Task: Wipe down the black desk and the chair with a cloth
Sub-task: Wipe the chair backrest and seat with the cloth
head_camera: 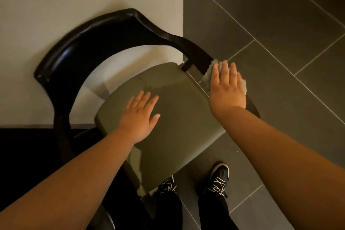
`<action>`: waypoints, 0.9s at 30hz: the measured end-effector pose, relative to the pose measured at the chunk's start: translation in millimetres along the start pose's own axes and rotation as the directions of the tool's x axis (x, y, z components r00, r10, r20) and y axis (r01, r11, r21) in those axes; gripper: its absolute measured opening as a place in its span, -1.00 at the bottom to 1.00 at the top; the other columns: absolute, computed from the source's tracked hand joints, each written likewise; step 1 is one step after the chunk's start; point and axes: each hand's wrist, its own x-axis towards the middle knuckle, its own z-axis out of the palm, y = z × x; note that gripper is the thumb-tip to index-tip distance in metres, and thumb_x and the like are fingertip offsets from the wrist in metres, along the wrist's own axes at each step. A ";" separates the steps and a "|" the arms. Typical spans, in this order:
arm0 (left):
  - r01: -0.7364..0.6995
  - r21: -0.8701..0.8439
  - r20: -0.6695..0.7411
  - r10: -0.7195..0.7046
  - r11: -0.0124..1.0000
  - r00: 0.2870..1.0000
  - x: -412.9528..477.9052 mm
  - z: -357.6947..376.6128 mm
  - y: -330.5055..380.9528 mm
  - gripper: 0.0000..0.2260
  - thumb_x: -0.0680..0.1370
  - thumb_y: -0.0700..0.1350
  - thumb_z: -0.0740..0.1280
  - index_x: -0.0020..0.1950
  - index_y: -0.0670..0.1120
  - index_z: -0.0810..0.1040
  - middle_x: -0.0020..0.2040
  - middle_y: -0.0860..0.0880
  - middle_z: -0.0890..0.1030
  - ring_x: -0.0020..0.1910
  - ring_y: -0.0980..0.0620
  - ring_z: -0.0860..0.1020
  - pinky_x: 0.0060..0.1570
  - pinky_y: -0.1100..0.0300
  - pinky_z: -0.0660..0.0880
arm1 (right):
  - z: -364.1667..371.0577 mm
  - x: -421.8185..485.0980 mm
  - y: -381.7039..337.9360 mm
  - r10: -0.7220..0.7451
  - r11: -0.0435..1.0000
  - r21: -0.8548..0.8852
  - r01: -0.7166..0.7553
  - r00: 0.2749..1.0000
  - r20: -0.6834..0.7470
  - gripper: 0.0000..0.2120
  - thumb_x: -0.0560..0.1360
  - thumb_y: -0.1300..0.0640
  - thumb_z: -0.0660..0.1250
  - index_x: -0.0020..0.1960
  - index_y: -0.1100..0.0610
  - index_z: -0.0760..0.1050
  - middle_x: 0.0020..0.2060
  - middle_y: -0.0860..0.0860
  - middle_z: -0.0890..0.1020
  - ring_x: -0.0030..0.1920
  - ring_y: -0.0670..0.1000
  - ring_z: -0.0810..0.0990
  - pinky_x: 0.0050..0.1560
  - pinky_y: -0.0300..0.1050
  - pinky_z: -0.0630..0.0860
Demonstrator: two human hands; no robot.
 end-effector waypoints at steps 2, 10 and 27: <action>0.083 0.010 0.027 -0.083 0.996 0.996 -21.3 12.5 -21.4 -0.38 0.71 0.29 -0.07 0.73 0.09 -0.07 0.74 -0.05 0.02 0.72 -0.07 -0.12 0.68 -0.09 -0.09 | -3.0 13.7 -10.1 -0.089 0.996 -0.031 0.088 0.996 -0.016 -0.28 0.65 0.18 0.08 0.68 0.17 -0.23 0.67 0.23 -0.17 0.66 0.28 -0.22 0.65 0.20 -0.17; 0.317 -0.139 0.015 -0.318 0.938 0.948 -95.4 25.1 -82.6 -0.64 0.71 0.15 0.18 0.37 0.01 0.58 0.29 -0.04 0.61 0.36 -0.11 0.51 0.36 -0.04 0.41 | 1.4 -5.6 -73.9 -0.470 0.883 0.148 0.446 0.842 0.264 -0.48 0.56 0.24 0.38 0.45 -0.03 0.34 0.36 0.08 0.53 0.19 0.17 0.60 0.05 0.07 0.58; 0.311 -0.305 -0.249 -0.390 0.900 0.886 -169.1 72.3 -96.9 -0.63 0.57 0.22 0.18 0.15 0.12 0.70 0.36 0.10 0.59 0.55 0.03 0.32 0.66 -0.04 -0.22 | 91.6 1.8 -207.0 -0.443 0.889 0.299 0.347 0.815 0.373 -0.35 0.56 0.06 0.39 0.60 -0.02 0.25 0.44 0.20 0.29 0.37 0.31 0.41 0.31 0.13 0.48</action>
